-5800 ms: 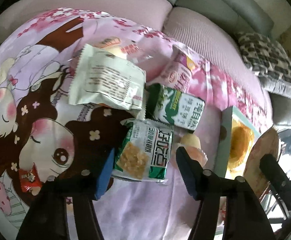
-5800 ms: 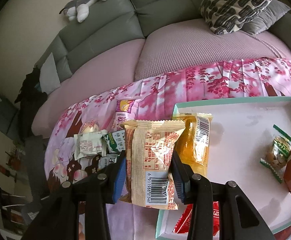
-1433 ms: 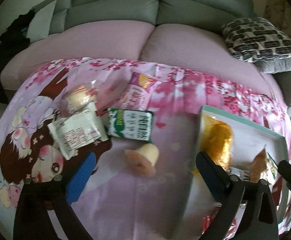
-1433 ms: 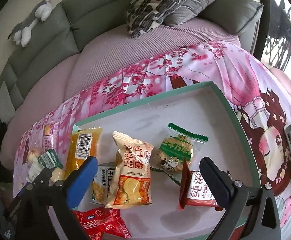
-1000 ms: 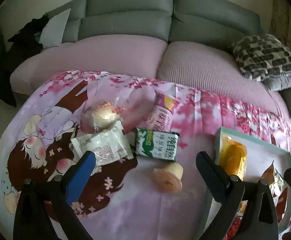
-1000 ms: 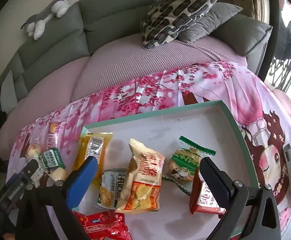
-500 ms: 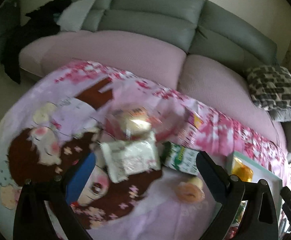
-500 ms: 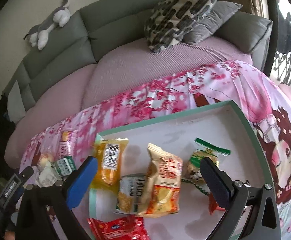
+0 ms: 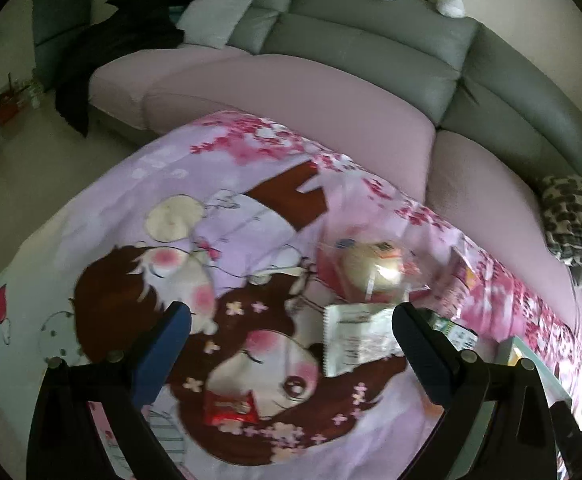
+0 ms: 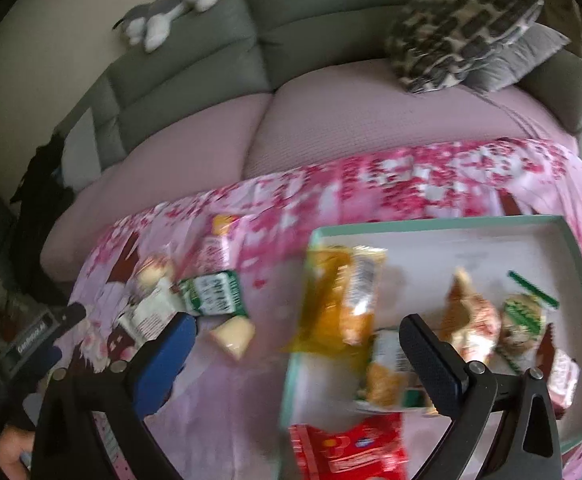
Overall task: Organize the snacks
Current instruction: 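Withdraw both open tools from the tray back toward the snack pile, then grasp the white sachet with left tool while right tool grasps cream pudding cup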
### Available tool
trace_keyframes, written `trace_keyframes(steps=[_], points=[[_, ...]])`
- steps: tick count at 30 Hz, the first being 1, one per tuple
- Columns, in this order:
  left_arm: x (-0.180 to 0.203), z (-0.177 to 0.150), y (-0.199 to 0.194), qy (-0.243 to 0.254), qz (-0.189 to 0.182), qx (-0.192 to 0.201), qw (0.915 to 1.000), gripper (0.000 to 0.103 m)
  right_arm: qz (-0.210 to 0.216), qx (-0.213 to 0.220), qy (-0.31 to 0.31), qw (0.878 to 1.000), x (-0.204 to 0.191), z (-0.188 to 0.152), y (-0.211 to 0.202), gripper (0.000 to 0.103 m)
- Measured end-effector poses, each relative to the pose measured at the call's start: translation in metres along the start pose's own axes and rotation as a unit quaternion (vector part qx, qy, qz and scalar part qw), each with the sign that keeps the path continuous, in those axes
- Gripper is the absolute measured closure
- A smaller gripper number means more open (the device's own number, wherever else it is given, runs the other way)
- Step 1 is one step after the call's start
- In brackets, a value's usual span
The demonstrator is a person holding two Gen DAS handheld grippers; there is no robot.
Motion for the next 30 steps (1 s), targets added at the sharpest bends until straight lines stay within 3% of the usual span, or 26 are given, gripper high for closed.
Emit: trace_keyframes(steps=[6,11,21,30], points=[[-0.012,0.003,0.001,-0.012,0.004,-0.001,0.9999,0.003,0.025,-0.007,-0.021,0.999,-0.032,-0.008,0.007,0.000],[-0.008,0.005,0.004,-0.009,-0.017,-0.001,0.9998,0.003,0.044,-0.001,-0.049,0.998,-0.056,-0.011,0.011,0.000],[0.001,-0.010,0.044,-0.023,-0.059,-0.062,0.9960,0.003,0.054,-0.022,-0.075,0.995,-0.078,-0.021,0.041,0.000],[0.011,-0.018,0.071,-0.040,-0.113,-0.086,0.9890,0.003,0.067,-0.047,-0.081,0.993,-0.085,-0.032,0.069,0.000]])
Point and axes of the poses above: each gripper's, at about its wrist camera, not at the fingertips, and y roughly the way its jaws point, x to its right, z to its top, the point moved 4 cm from there along y, roughly the way its jaws point, and after that the axes turned 9 degrees about -z, right-handed, at the moved point
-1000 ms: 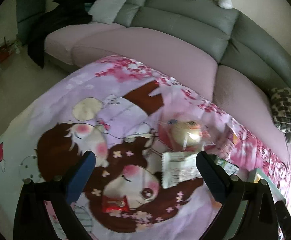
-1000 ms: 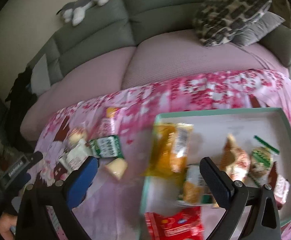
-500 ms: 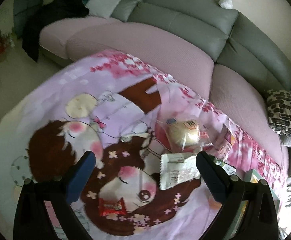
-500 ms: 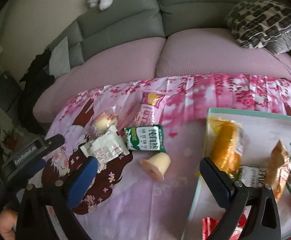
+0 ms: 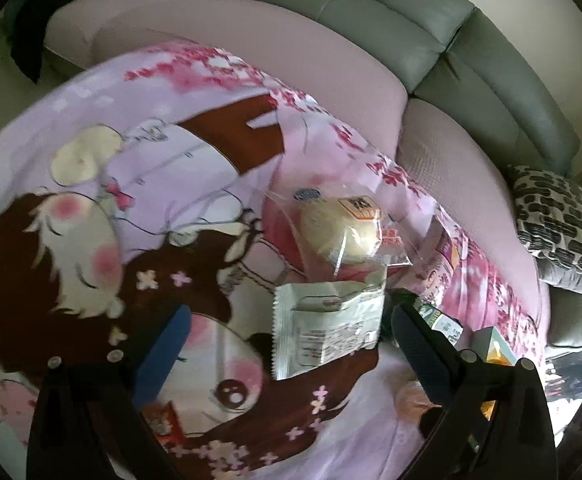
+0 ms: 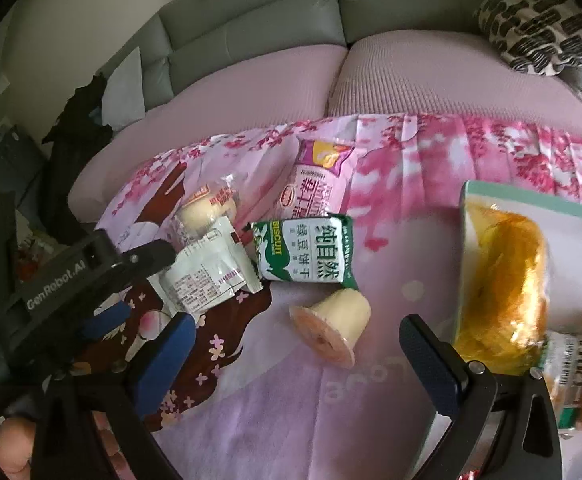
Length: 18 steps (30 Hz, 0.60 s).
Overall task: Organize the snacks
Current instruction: 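Grasp the white sachet with left tool while right tool grasps cream pudding cup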
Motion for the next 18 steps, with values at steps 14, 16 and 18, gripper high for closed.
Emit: trace_keyframes(steps=[14,16,18], points=[[0.013,-0.008,0.033,0.029,-0.010,-0.037,0.9988,0.019,-0.005,-0.020,-0.001,1.000,0.002,-0.006,0.020,0.015],[0.014,-0.009,0.034,0.035,-0.010,-0.038,0.9986,0.021,-0.007,-0.021,-0.002,1.000,0.003,-0.008,0.020,0.018],[0.016,-0.010,0.035,0.039,-0.010,-0.041,0.9983,0.032,-0.011,-0.018,-0.006,1.000,0.003,-0.008,0.020,0.021]])
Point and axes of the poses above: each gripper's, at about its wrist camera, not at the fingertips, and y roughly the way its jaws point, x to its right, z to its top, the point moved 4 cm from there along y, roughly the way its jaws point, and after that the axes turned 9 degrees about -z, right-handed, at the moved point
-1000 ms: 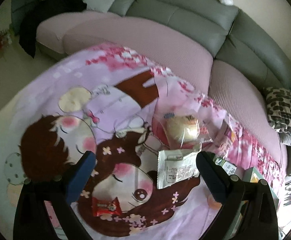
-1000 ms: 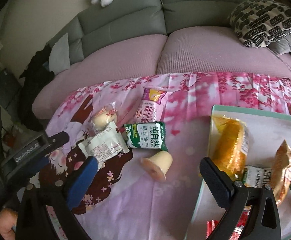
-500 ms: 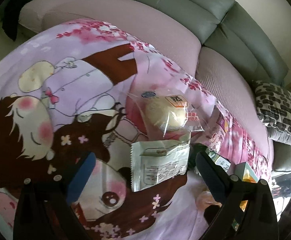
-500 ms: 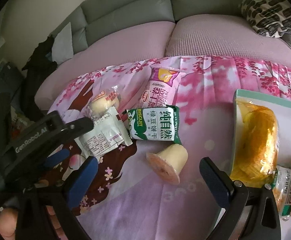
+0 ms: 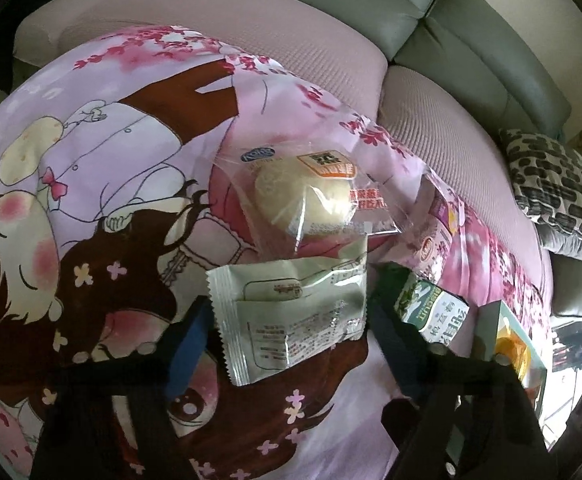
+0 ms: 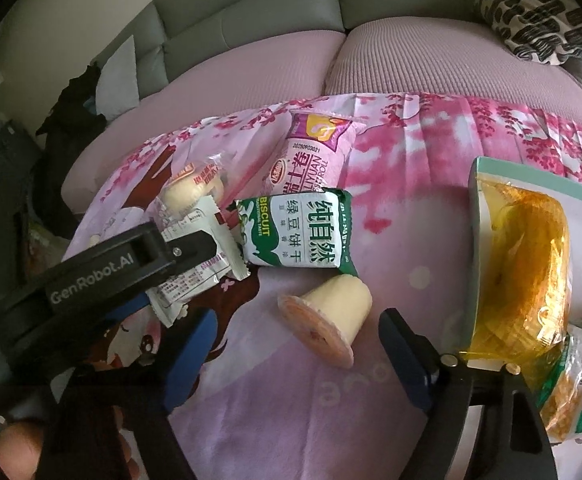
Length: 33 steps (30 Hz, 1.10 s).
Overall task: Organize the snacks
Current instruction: 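Grasp the white sachet with left tool while right tool grasps cream pudding cup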
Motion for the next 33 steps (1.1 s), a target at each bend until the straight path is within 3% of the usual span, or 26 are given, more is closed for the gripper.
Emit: trace_keyframes(steps=[2,9,13,25,33], points=[[0.001,-0.001,0.000,0.004,-0.001,-0.003,1.0000,0.037,0.001,0.002,0.002,1.000,0.000,0.000,0.000,0.029],[0.003,-0.004,-0.003,0.004,-0.004,-0.012,0.9999,0.056,-0.004,0.005,0.007,1.000,0.004,0.001,0.000,0.040],[0.007,-0.006,-0.005,0.008,-0.004,-0.015,0.9998,0.066,-0.007,0.004,0.011,1.000,0.008,0.001,-0.001,0.053],[0.018,-0.010,-0.017,0.015,-0.022,-0.012,0.9996,0.083,0.006,0.000,0.027,1.000,0.012,-0.001,-0.005,0.054],[0.021,-0.010,-0.027,0.020,-0.026,-0.004,0.9995,0.085,0.013,0.005,0.034,0.999,0.014,0.000,-0.019,0.057]])
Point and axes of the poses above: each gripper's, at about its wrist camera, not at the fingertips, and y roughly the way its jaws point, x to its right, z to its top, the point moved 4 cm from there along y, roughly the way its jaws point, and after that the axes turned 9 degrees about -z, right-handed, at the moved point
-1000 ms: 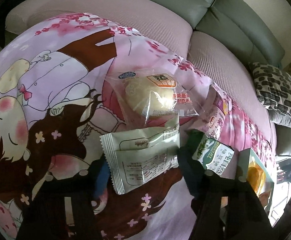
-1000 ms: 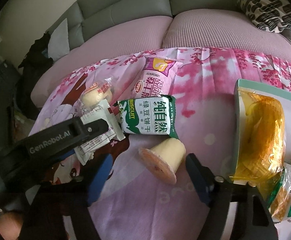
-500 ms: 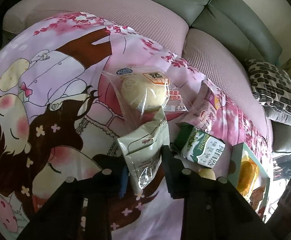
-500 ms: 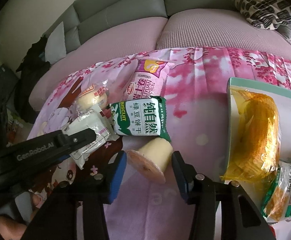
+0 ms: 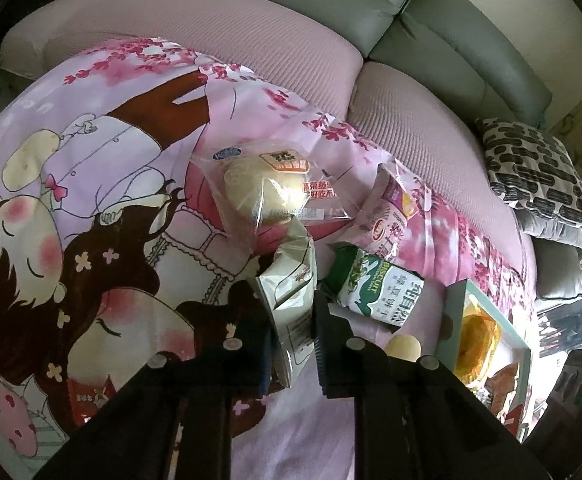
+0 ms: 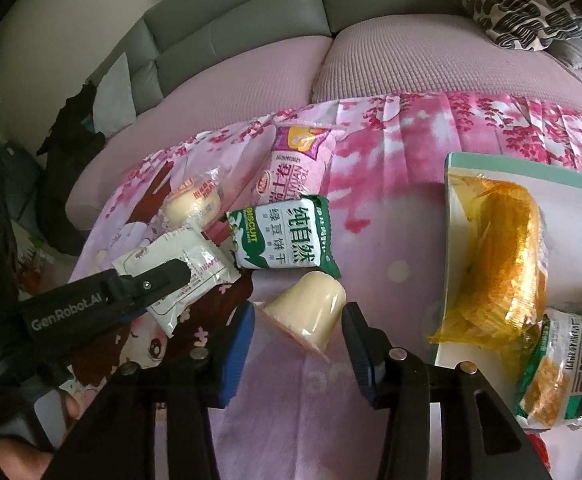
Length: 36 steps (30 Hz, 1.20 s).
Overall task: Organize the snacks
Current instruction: 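Grasp the white sachet with left tool while right tool grasps cream pudding cup, then carry the white sachet and pudding cup over the tray with both tools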
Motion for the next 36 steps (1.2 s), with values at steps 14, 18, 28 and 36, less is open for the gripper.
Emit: trace_keyframes(steps=[14,18,28,36], points=[[0.023,0.007,-0.044,0.023,-0.017,0.051,0.9983,0.085,0.017,0.056,0.015,0.998,0.002,0.013,-0.056,0.057],[0.032,0.008,-0.057,0.033,-0.022,0.064,0.9972,0.085,0.019,0.073,0.025,0.997,0.007,0.015,-0.074,0.057],[0.059,0.008,-0.072,0.065,-0.030,0.083,0.9940,0.085,0.014,0.092,0.057,0.994,0.031,0.021,-0.099,0.057],[0.092,0.000,-0.074,0.105,-0.054,0.086,0.9893,0.085,-0.013,0.108,0.101,0.989,0.078,0.027,-0.111,0.057]])
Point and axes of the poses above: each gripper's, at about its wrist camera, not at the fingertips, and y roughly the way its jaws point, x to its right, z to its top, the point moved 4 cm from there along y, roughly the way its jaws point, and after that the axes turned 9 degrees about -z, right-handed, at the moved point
